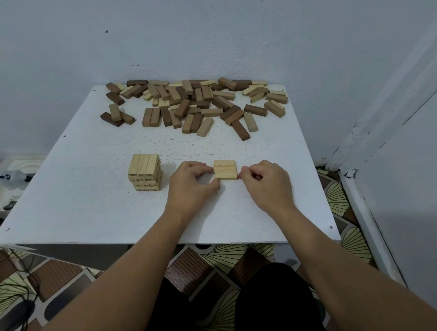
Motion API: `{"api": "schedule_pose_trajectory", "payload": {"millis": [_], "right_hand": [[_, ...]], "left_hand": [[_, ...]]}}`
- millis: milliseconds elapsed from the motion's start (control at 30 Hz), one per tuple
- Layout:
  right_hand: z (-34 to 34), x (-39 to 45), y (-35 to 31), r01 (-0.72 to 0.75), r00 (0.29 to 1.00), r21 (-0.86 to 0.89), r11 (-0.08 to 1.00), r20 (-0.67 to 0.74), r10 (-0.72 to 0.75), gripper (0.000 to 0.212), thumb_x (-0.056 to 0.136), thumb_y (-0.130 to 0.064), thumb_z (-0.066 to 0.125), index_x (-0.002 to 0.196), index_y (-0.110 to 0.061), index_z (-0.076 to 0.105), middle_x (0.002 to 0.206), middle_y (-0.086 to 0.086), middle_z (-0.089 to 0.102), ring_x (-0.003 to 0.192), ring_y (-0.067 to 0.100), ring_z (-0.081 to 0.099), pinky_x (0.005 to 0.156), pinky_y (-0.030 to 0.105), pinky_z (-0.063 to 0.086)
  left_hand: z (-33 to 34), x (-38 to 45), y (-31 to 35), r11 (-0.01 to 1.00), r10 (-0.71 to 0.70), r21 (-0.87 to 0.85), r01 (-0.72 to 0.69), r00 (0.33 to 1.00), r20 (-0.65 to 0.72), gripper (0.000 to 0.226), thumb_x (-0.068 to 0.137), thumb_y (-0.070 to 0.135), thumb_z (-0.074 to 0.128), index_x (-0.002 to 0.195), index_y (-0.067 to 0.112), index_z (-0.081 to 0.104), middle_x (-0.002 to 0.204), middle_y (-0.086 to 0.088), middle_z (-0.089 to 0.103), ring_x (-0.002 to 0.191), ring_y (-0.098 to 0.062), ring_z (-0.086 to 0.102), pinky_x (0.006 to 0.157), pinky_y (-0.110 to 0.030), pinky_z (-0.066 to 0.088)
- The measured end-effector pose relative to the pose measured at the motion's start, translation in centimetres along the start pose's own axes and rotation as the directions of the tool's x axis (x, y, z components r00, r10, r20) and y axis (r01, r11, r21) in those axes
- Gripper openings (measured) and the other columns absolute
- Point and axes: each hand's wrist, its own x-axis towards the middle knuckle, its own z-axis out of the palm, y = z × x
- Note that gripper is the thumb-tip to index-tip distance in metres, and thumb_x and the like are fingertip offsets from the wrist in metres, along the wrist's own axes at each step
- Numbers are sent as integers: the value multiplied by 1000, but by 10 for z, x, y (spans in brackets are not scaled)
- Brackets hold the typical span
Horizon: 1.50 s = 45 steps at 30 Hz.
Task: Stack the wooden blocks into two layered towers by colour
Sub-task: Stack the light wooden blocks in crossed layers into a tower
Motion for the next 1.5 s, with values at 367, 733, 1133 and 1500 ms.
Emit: {"api": "schedule_pose_trajectory", "payload": {"millis": [367,733,1133,1500], "right_hand": [[-1,-1,-1,31,999,-5,999,5,-31,35,98,-41,61,76,-19,76,69,-11,58,73,15,54,74,32,42],[-3,-1,-4,12,1000,-14,1000,19,-11,34,100,-42,57,86,-21,80,76,-11,61,81,14,54,83,39,49],[-4,0,-4,25,999,-21,999,30,-25,34,100,-44,55,91,-24,81,79,-13,62,82,14,54,89,42,49],[-10,3,-5,2,994,15,1000,109,-4,42,85,-64,56,118,-40,66,91,-20,62,90,6,57,100,44,48]], "left_hand": [[1,1,-1,1000,5,4,-5,1000,-6,33,79,31,83,111,25,81,113,16,63,107,6,57,85,-1,40],[2,1,-3,1000,7,10,-7,1000,-20,31,79,31,84,109,25,81,111,18,64,107,4,58,85,0,38],[1,1,1,1000,-6,11,6,1000,-13,32,80,32,84,111,24,81,112,17,63,107,2,58,85,-4,39],[-2,1,5,999,-21,-31,21,1000,8,51,77,27,86,124,21,67,111,8,65,101,-3,59,89,-16,49]]}}
